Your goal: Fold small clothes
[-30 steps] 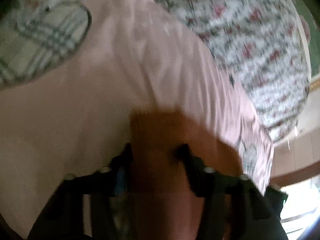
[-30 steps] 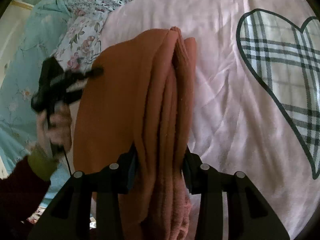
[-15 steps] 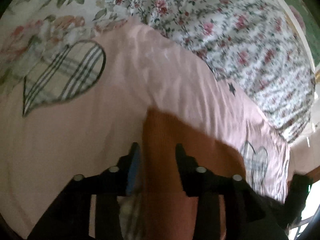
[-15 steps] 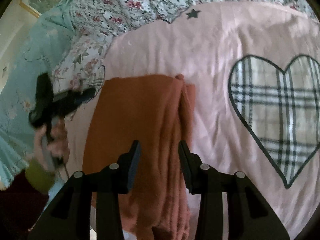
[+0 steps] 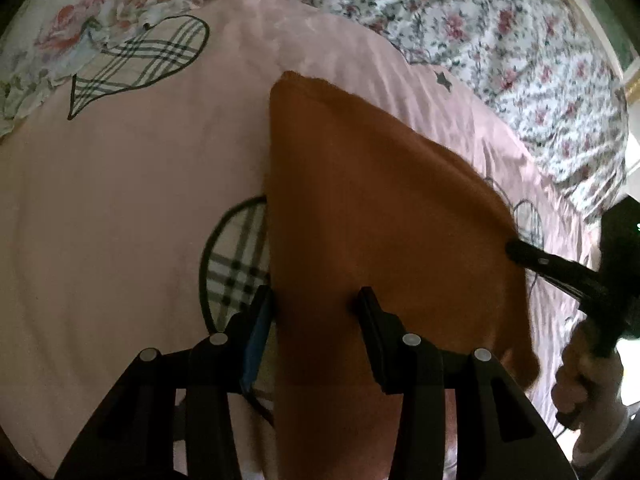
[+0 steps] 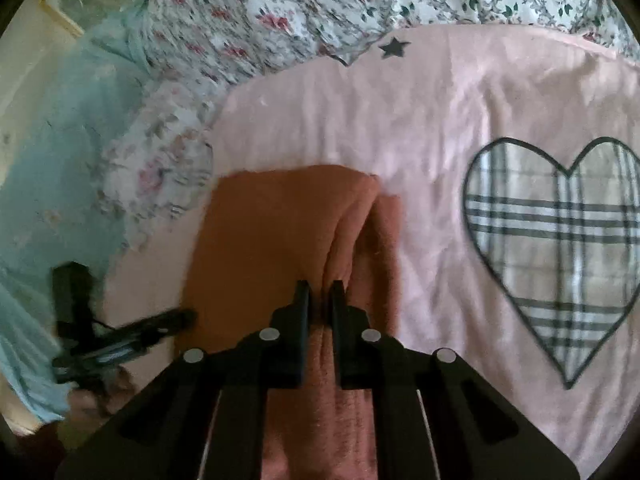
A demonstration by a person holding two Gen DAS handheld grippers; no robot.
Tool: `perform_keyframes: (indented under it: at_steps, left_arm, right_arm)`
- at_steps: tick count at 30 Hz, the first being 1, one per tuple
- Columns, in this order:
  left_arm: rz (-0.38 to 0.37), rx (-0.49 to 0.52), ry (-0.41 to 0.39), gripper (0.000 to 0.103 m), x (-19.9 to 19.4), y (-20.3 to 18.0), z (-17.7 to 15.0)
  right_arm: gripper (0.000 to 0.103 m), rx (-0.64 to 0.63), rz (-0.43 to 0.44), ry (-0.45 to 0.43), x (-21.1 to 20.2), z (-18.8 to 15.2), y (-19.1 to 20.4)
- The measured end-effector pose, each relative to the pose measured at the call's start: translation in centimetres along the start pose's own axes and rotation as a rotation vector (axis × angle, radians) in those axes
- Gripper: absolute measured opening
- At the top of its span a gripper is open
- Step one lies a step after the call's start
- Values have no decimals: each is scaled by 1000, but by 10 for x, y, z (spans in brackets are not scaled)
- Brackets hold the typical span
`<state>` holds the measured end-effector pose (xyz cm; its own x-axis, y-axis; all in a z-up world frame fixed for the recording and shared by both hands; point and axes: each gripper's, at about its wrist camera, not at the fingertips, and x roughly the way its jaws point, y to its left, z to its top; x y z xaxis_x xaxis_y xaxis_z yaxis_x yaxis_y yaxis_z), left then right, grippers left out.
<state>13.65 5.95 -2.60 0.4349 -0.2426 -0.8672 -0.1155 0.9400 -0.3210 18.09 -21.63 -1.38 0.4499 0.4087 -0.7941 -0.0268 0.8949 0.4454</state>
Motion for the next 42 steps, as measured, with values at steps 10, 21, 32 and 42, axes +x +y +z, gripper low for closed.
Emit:
perform_keyframes:
  at_steps: [10, 21, 32, 42]
  left_arm:
    - [107, 1, 26, 56, 21, -1, -9]
    - [-120, 89, -67, 49, -53, -14, -36]
    - [-151, 209, 72, 48, -34, -27, -75]
    - [-135, 202, 128, 37, -14, -7, -94]
  right_arm:
    - [15, 43, -64, 31, 34, -3, -16]
    - [22, -6, 57, -29, -34, -42, 14]
    - [22, -12, 10, 43, -16, -74, 23]
    - [20, 42, -55, 57, -11, -103, 2]
